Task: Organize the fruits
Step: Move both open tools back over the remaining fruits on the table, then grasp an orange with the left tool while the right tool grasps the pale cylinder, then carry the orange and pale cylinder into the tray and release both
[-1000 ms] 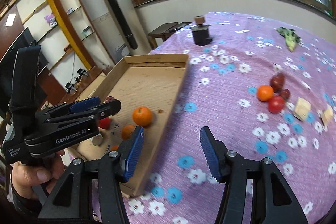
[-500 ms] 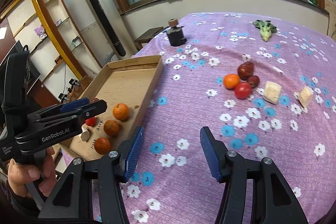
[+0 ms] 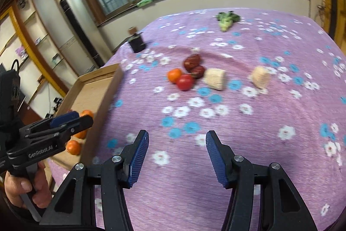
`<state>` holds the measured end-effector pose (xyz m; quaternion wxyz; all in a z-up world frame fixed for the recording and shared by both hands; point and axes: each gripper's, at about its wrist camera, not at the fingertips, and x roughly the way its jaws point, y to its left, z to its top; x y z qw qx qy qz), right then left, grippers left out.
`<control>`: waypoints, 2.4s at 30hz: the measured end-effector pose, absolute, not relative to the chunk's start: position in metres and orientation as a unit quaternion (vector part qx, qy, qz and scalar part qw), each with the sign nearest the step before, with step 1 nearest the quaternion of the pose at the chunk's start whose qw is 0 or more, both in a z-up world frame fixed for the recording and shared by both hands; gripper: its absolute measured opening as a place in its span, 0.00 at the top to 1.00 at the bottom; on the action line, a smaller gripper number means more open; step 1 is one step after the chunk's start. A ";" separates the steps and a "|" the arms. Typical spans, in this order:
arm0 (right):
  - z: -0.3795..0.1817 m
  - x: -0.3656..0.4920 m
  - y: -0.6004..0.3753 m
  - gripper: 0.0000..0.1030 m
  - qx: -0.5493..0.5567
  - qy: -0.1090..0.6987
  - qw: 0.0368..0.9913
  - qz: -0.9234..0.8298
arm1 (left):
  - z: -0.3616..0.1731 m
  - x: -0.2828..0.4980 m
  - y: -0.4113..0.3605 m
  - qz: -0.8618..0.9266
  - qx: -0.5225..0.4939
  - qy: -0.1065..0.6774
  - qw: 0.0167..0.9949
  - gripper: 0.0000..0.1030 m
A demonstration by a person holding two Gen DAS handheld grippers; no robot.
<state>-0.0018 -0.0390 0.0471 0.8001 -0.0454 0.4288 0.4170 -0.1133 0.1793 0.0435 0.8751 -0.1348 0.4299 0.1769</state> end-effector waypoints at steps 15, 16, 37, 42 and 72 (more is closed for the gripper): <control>0.029 0.059 -0.033 0.46 -0.037 0.444 0.802 0.397 | 0.027 -0.058 0.170 0.145 -0.152 0.448 0.869 0.45; 0.028 0.062 -0.029 0.47 -0.039 0.445 0.802 0.396 | 0.025 -0.055 0.173 0.146 -0.154 0.450 0.868 0.45; 0.008 0.117 0.003 0.61 -0.033 0.453 0.796 0.401 | -0.009 0.045 0.212 0.146 -0.194 0.439 0.865 0.45; 0.014 0.106 -0.011 0.61 -0.013 0.452 0.794 0.406 | -0.013 0.053 0.211 0.100 -0.211 0.438 0.868 0.71; 0.049 0.021 -0.024 0.61 -0.008 0.426 0.788 0.444 | 0.040 -0.075 0.187 0.174 -0.127 0.403 0.889 0.71</control>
